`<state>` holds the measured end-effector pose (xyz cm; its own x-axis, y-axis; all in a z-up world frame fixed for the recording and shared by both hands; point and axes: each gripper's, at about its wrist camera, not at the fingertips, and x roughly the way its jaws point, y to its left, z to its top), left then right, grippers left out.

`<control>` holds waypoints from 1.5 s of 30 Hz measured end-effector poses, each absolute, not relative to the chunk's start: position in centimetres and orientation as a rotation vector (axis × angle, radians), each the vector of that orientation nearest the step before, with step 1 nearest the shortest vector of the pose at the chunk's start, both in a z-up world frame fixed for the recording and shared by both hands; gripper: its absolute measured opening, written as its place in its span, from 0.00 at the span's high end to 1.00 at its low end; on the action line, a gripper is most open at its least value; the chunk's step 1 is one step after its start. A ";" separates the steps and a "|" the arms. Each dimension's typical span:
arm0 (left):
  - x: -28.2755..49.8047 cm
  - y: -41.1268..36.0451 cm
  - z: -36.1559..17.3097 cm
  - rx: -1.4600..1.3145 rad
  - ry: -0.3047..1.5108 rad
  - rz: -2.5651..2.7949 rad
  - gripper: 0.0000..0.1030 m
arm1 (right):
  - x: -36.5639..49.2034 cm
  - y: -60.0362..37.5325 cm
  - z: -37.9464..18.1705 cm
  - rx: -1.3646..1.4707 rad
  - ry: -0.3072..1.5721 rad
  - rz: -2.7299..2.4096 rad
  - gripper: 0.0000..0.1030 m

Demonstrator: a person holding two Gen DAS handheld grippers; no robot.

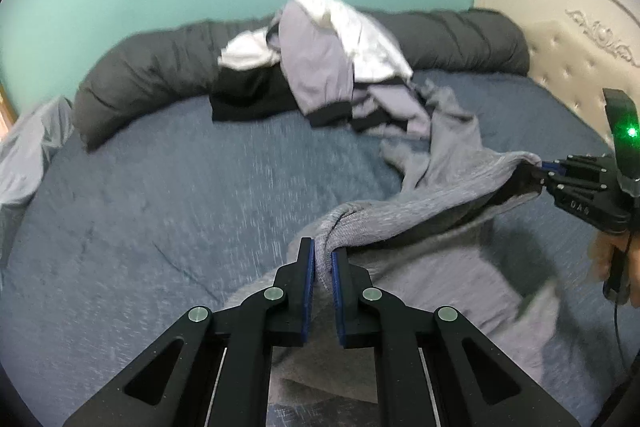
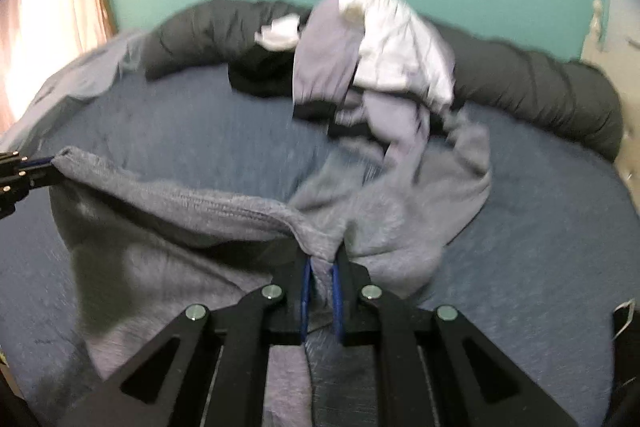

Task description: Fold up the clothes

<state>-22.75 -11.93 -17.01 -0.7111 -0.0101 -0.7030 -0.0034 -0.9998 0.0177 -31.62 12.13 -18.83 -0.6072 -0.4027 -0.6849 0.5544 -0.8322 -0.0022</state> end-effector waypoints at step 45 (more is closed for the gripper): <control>3.2 -6.2 27.9 0.256 -0.024 -3.139 1.00 | -6.3 24.3 27.6 0.185 0.173 -2.583 0.92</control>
<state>3.19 -6.23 27.89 -0.9868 0.0070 -0.1619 -0.0095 -0.9998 0.0146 -6.33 24.27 27.60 -0.8451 -0.5080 -0.1665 0.5257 -0.8463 -0.0863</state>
